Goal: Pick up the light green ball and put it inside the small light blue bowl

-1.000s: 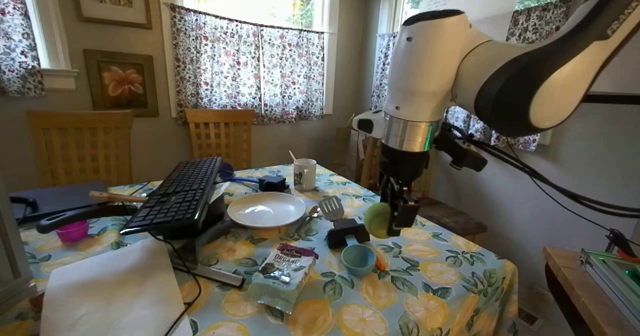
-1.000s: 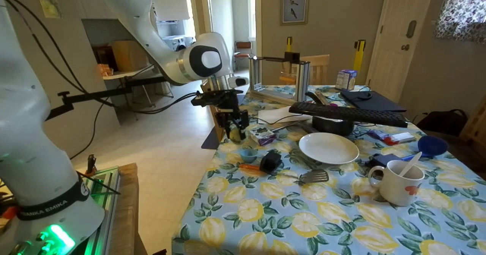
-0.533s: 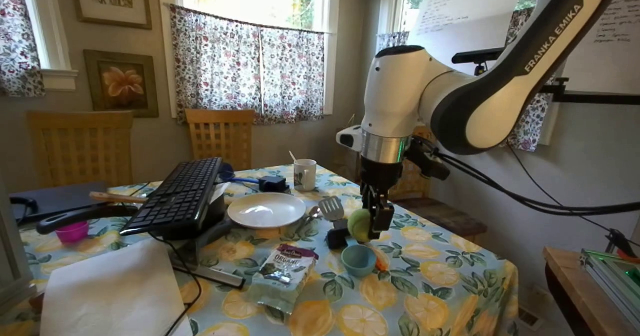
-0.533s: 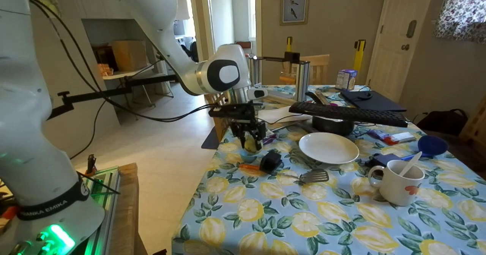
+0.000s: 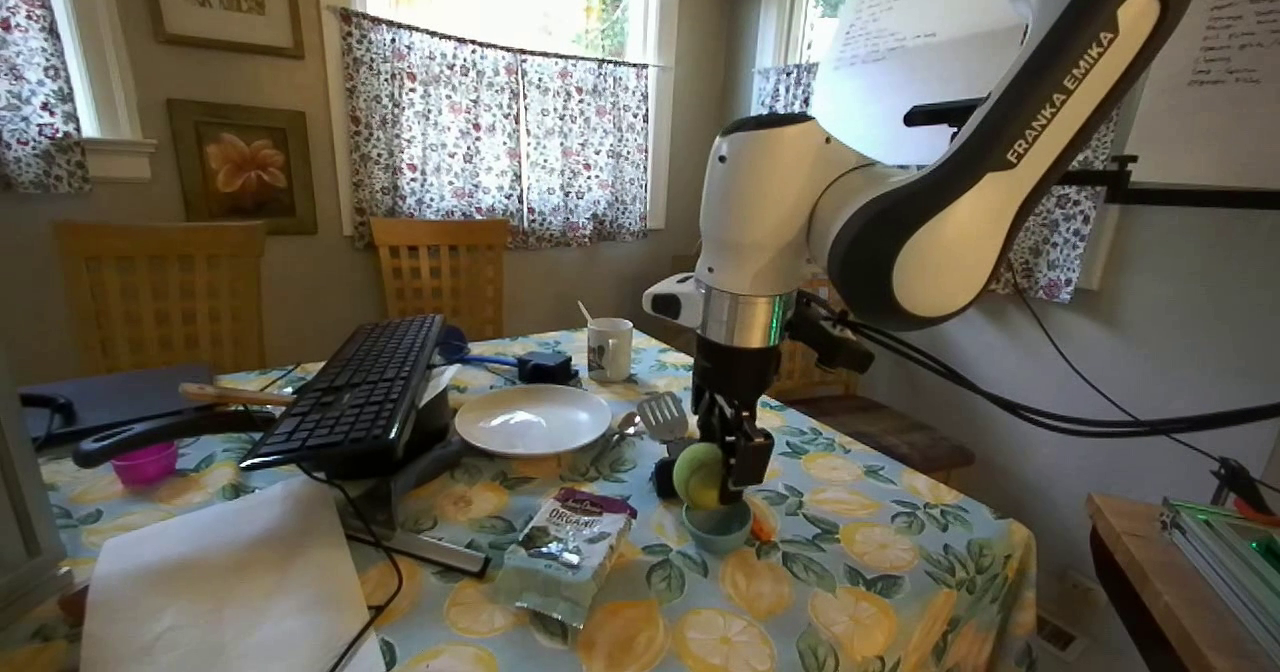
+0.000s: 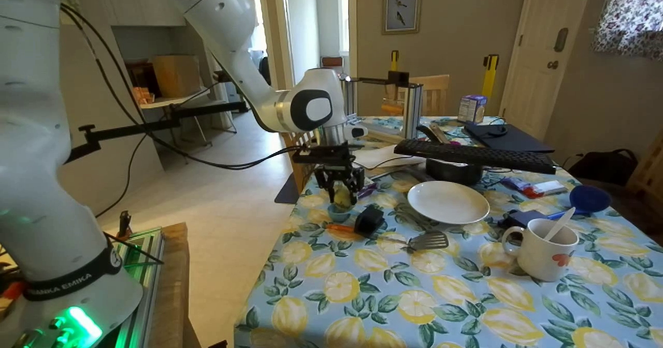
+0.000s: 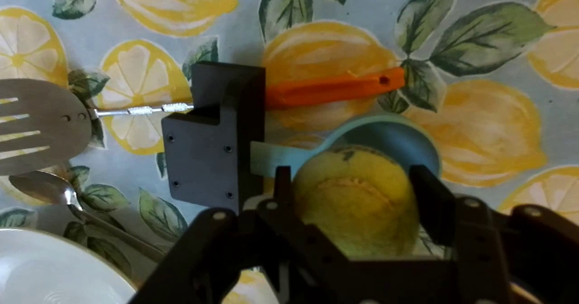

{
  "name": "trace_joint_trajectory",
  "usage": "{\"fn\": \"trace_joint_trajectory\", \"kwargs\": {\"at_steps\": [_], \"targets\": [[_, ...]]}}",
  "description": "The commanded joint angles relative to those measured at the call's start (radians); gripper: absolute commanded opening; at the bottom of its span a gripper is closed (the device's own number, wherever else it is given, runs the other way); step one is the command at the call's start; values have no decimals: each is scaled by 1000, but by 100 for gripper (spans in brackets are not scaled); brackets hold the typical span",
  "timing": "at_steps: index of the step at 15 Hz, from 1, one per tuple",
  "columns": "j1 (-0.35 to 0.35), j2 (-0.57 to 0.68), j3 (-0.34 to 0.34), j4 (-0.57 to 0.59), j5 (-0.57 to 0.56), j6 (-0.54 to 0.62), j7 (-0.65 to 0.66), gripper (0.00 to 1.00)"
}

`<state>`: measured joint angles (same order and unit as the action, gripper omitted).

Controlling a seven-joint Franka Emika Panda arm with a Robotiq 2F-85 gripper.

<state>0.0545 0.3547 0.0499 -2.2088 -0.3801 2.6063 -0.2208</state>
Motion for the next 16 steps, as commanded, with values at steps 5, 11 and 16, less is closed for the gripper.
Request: {"fn": "trace_joint_trajectory", "kwargs": {"at_steps": [5,11,16], "targets": [[-19,3,43,17,90,-44,-163,41],[-25,11,35,31,88,-73,-178,41],[-37,2,53,37,120,-135,-231,100]]}}
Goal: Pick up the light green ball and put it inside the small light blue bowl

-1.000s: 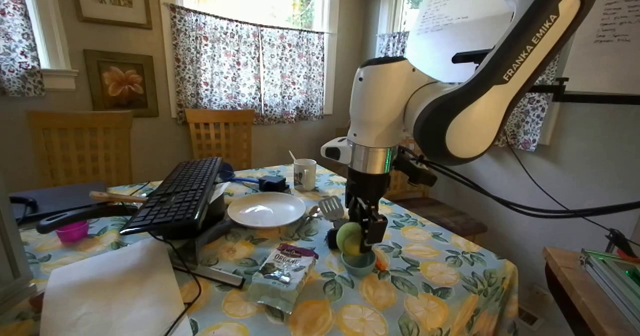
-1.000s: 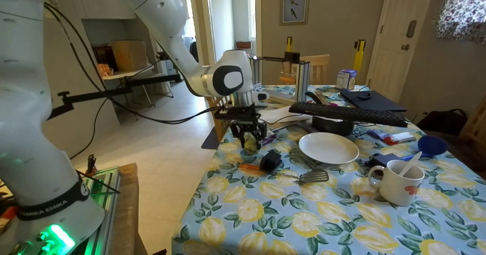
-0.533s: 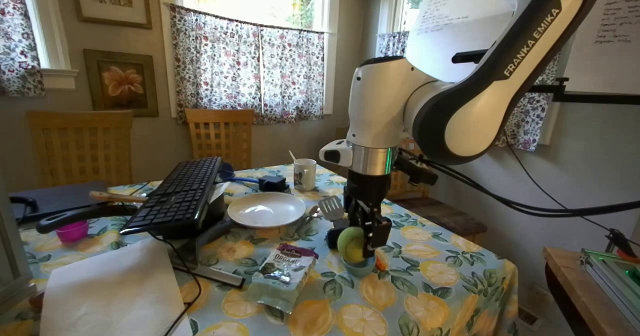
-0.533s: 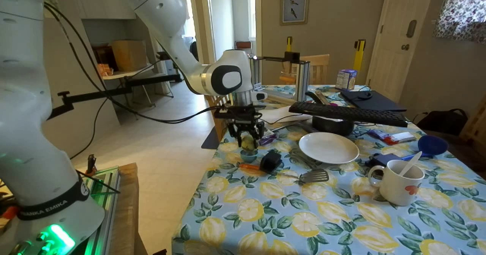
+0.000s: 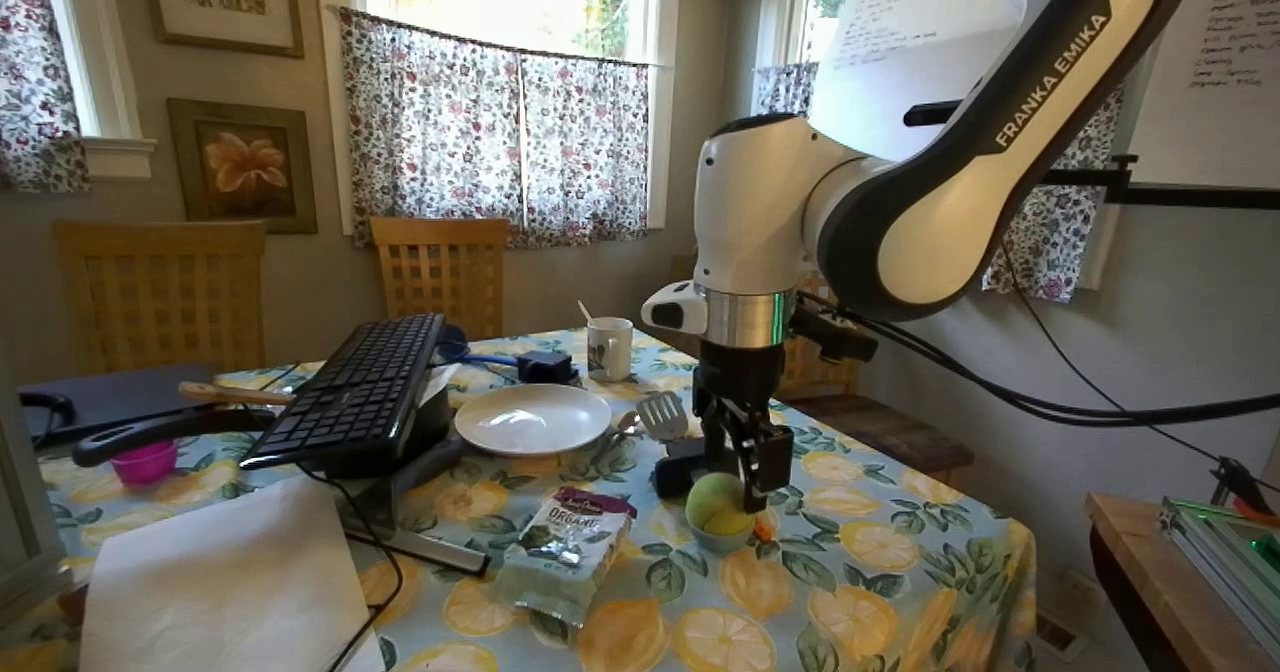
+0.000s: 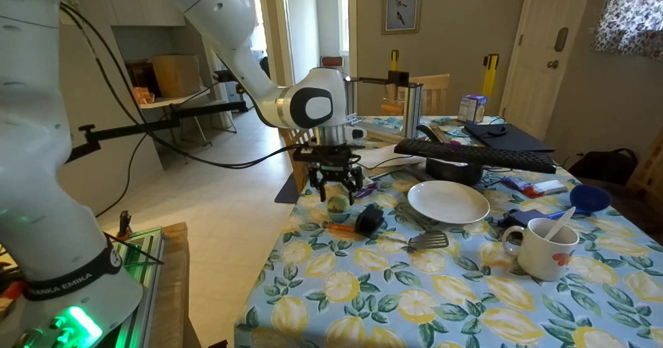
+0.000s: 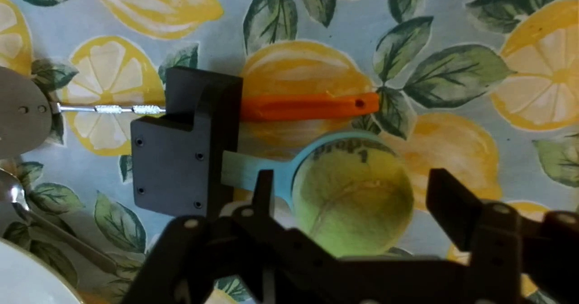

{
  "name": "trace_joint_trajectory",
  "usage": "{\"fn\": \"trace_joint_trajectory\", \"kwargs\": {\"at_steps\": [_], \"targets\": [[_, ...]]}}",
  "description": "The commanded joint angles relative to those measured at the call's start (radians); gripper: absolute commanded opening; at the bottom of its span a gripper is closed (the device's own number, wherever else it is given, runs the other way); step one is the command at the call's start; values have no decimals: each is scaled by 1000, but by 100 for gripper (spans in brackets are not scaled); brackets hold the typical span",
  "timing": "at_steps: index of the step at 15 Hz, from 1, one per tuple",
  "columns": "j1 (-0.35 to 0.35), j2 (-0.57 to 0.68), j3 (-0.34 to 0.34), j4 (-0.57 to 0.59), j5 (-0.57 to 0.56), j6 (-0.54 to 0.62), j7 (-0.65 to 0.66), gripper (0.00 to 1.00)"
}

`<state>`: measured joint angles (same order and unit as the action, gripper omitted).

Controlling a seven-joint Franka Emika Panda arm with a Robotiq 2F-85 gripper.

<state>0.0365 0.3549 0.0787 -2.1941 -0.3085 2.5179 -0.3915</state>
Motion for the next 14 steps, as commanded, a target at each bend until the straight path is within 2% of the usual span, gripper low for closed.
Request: {"fn": "trace_joint_trajectory", "kwargs": {"at_steps": [1,4,6,8,11,12,14], "targets": [[-20,-6,27,19,57,-52,-70,100],[-21,-54,34,-10,110,-38,-30,100],[19,-85,-16,-28,59,1,138,100],[30,-116,-32,-45,54,14,243,100],[72,-161,-74,-73,-21,38,453,100],[39,-111,-44,-19,38,4,322,100],[55,-133,-56,-35,7,11,402,100]]}}
